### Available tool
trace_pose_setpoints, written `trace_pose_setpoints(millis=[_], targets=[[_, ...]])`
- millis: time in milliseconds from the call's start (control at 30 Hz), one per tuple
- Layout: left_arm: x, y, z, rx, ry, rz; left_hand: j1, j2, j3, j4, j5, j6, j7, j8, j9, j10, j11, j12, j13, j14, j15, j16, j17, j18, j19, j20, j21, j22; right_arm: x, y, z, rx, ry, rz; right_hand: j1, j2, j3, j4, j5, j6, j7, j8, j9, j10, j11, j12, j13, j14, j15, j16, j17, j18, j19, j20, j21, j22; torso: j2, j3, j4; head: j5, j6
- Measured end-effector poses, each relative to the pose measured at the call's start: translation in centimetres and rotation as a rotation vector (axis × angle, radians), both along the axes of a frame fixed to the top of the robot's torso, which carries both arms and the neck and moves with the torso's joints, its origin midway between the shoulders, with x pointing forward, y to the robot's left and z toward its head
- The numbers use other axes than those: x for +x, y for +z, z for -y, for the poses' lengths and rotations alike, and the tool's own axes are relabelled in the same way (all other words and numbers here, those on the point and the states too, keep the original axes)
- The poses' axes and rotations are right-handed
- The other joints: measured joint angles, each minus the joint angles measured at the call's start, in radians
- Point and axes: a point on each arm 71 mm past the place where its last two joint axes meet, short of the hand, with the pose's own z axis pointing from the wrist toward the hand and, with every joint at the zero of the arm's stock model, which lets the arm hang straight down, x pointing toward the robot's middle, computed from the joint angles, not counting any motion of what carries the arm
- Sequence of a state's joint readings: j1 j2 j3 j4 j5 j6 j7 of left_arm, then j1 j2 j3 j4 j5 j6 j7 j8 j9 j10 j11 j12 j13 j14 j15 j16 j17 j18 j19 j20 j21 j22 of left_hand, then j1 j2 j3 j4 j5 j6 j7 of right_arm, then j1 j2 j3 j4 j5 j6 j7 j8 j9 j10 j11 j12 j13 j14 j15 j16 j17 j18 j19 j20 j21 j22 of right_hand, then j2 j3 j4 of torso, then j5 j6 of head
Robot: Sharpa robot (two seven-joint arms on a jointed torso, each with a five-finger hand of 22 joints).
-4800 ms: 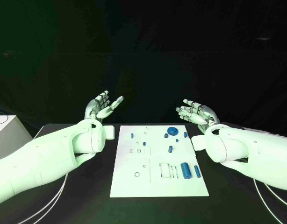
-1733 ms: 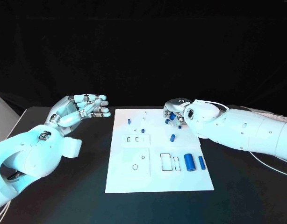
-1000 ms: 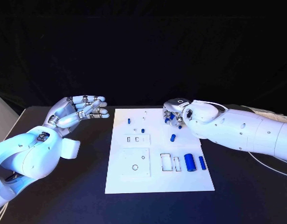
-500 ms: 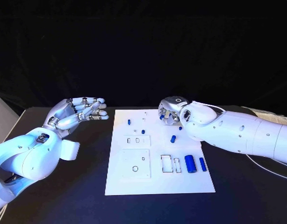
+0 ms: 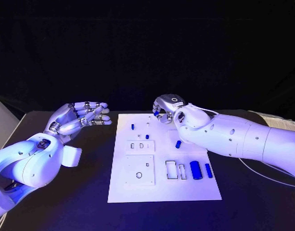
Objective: Assemble the parts on the task board
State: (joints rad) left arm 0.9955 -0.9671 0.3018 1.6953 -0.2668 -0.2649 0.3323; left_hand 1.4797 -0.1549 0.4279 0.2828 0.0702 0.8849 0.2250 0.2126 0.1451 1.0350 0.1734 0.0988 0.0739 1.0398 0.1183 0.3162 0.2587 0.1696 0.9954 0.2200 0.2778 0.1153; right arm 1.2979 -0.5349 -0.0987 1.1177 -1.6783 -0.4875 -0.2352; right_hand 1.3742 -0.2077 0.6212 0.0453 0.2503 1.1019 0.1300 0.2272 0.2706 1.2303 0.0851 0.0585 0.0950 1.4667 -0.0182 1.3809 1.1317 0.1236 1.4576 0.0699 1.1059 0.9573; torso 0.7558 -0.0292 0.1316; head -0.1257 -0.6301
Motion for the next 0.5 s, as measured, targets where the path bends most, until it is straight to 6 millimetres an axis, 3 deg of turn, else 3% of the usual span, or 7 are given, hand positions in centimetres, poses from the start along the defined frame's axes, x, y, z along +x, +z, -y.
trace_pose_setpoints(millis=[500], targets=[[-0.12,0.14,0.28,-0.001,-0.01,0.004,0.0,0.0,0.0,0.0,0.0,0.0,0.0,0.0,0.0,0.0,0.0,0.0,-0.001,0.0,0.0,0.0,0.001,0.0,0.0,0.0,0.0,0.0,0.79,-0.31,-1.22,0.001,-0.006,0.014,0.0,0.0,0.003,-0.003,-0.001,-0.004,0.004,0.0,0.004,0.0,0.0,0.001,0.0,0.0,0.0,0.0,0.0,0.0,0.0,0.0,0.004,0.003,0.005,-0.0044,0.0091,-0.002,-0.004]])
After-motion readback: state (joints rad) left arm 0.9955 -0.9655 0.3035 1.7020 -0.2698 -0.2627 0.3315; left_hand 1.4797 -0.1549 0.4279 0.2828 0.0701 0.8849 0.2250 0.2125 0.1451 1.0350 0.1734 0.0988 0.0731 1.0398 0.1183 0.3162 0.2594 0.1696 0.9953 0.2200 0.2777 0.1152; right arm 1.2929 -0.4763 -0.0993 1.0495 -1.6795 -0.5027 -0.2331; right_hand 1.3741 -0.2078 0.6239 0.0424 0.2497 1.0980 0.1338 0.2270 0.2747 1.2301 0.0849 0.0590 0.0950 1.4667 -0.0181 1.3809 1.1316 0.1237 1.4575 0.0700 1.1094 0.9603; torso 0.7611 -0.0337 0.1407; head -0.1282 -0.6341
